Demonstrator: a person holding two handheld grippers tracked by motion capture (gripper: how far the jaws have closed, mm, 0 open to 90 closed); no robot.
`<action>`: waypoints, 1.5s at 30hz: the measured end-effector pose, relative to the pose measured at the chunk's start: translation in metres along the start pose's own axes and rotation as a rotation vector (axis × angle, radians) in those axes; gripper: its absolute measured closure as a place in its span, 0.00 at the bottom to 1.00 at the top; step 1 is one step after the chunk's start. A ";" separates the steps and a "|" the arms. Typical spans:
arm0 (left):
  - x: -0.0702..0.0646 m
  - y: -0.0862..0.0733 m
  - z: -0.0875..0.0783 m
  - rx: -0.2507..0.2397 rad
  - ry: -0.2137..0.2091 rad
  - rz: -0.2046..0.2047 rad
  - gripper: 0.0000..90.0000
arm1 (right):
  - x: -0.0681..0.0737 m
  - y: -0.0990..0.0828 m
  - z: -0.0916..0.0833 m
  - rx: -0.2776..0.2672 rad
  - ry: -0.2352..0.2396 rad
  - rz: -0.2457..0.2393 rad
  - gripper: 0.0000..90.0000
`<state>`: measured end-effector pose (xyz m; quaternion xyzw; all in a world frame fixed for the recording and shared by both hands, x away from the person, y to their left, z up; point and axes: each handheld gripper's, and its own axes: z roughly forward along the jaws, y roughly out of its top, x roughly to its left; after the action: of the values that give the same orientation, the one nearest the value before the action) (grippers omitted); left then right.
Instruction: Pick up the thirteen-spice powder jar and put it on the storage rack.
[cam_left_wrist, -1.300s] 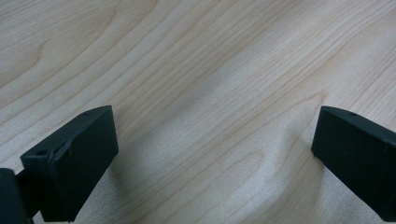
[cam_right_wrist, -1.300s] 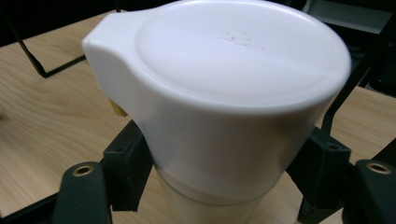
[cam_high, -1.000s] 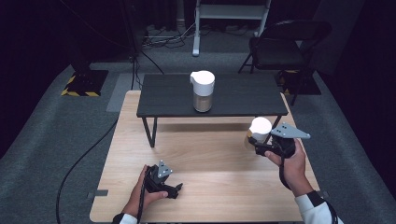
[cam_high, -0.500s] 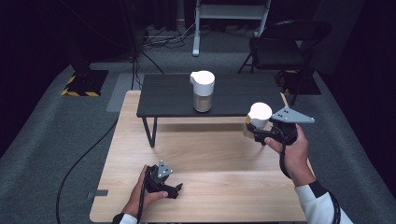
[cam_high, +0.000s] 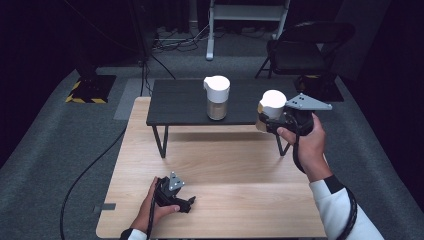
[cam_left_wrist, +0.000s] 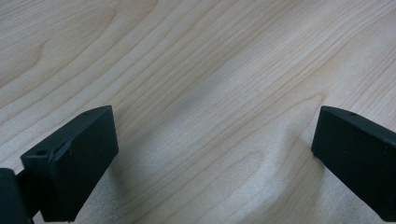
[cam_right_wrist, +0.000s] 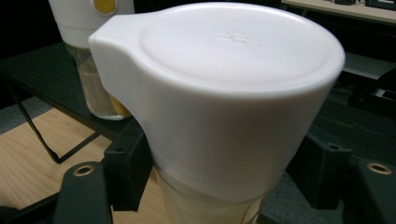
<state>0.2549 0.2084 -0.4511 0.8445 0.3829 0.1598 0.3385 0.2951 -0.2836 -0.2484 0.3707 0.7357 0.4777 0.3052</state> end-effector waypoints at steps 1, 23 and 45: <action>0.000 0.000 0.000 0.000 0.000 0.000 0.00 | 0.000 0.003 0.002 0.003 -0.001 -0.004 0.33; 0.000 -0.001 0.000 -0.003 0.002 -0.002 0.00 | 0.005 0.030 0.047 -0.033 -0.037 0.034 0.33; 0.000 0.000 0.000 -0.003 0.002 -0.002 0.00 | 0.002 0.014 0.064 -0.032 -0.045 0.057 0.33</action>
<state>0.2545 0.2082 -0.4516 0.8435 0.3839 0.1607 0.3397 0.3487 -0.2476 -0.2587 0.3973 0.7102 0.4892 0.3139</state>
